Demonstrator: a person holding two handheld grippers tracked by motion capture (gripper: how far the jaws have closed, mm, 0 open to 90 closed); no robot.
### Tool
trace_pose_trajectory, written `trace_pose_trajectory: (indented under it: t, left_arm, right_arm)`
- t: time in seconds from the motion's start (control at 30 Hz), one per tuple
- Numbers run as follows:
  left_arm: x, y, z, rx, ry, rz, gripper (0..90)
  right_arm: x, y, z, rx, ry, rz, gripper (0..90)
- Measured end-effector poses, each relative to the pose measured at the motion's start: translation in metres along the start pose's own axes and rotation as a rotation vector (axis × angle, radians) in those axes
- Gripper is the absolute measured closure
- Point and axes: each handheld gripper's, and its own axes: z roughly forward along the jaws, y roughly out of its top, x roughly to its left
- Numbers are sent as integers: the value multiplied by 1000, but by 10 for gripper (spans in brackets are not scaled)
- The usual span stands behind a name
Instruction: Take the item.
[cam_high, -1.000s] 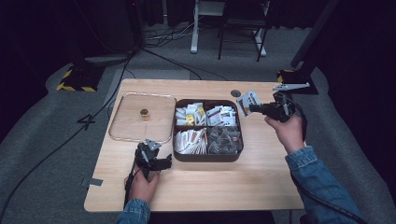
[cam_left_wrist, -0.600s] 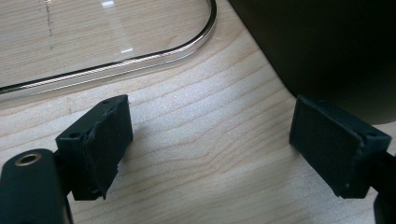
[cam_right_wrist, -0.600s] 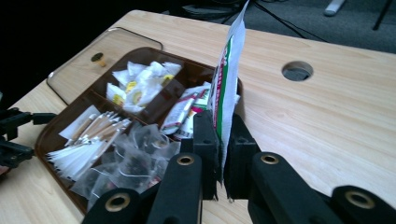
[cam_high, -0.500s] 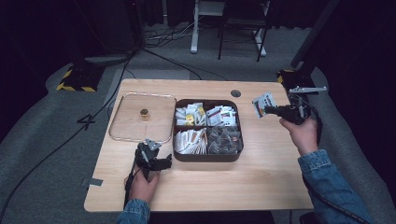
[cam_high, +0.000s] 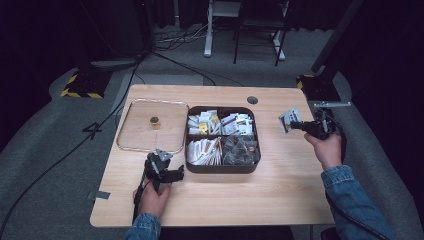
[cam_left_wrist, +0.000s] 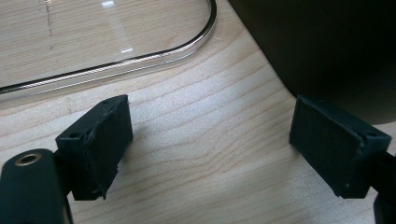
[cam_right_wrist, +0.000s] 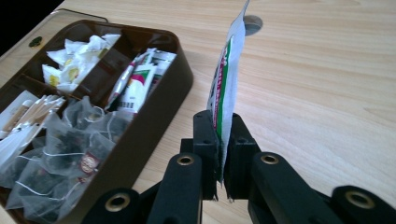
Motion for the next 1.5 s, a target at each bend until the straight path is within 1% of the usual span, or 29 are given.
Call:
trace_pose_trajectory:
  t: [0.03, 0.13, 0.2, 0.33, 0.43, 0.47, 0.57, 0.63, 0.7, 0.8, 0.83, 0.87, 0.93, 0.97, 1.03, 1.17, 1.2, 1.27, 1.33, 1.37, 1.4, 1.43, 1.5]
  left_arm:
    - [0, 0, 0, 0, 0, 0, 137]
    - [0, 0, 0, 0, 0, 0, 137]
    - [0, 0, 0, 0, 0, 1, 137]
    - [0, 0, 0, 0, 0, 0, 137]
    - [0, 0, 0, 0, 0, 1, 137]
    - [0, 0, 0, 0, 0, 0, 137]
    - [0, 0, 0, 1, 0, 1, 137]
    - [0, 0, 0, 0, 0, 1, 137]
    - [0, 0, 0, 0, 0, 1, 137]
    - [0, 0, 0, 0, 0, 0, 137]
    - [0, 0, 0, 0, 0, 0, 137]
    - [0, 0, 0, 0, 0, 1, 137]
    - [0, 0, 0, 0, 0, 1, 137]
    - [0, 0, 0, 0, 1, 2, 137]
    - [0, 0, 0, -1, 1, 2, 137]
    - [0, 0, 0, 0, 1, 2, 137]
    - [0, 0, 0, -1, 0, 2, 137]
    - [0, 0, 0, -1, 1, 2, 137]
    - [0, 0, 0, 0, 1, 2, 137]
    - [0, 0, 0, 0, 1, 2, 137]
    - [0, 0, 0, -1, 0, 2, 137]
    - [0, 0, 0, 0, 1, 2, 137]
    - [0, 0, 0, 0, 1, 2, 137]
  right_arm:
    - [-4, -5, 0, -5, 0, 13, 854]
    - [-9, -11, 0, -5, -15, 21, 854]
    - [-12, -16, 2, 5, -13, 26, 854]
    - [-16, -26, 6, 22, -24, 31, 853]
    - [-18, -30, 7, 23, -36, 33, 853]
    - [-22, -36, 8, 22, -42, 46, 853]
    - [-25, -41, 8, 21, -44, 60, 853]
    - [-28, -47, 10, 30, -49, 70, 853]
    - [-29, -50, 11, 40, -49, 74, 852]
    - [-28, -53, 15, 81, -45, 71, 851]
    - [-28, -53, 15, 81, -45, 71, 851]
    - [-27, -57, 19, 119, -55, 60, 850]
    - [-27, -57, 20, 126, -53, 65, 849]
    - [-27, -60, 23, 145, -41, 73, 848]
    - [-27, -61, 24, 158, -30, 79, 845]
    - [-26, -62, 24, 164, -32, 81, 820]
    - [-26, -62, 25, 173, -37, 81, 755]
    - [-25, -63, 25, 169, -51, 71, 698]
    - [-25, -64, 26, 161, -60, 65, 594]
    - [-26, -64, 26, 154, -69, 66, 559]
    - [-26, -64, 26, 154, -69, 66, 559]
    - [-28, -64, 23, 138, -95, 66, 494]
    - [-30, -63, 19, 114, -126, 59, 444]
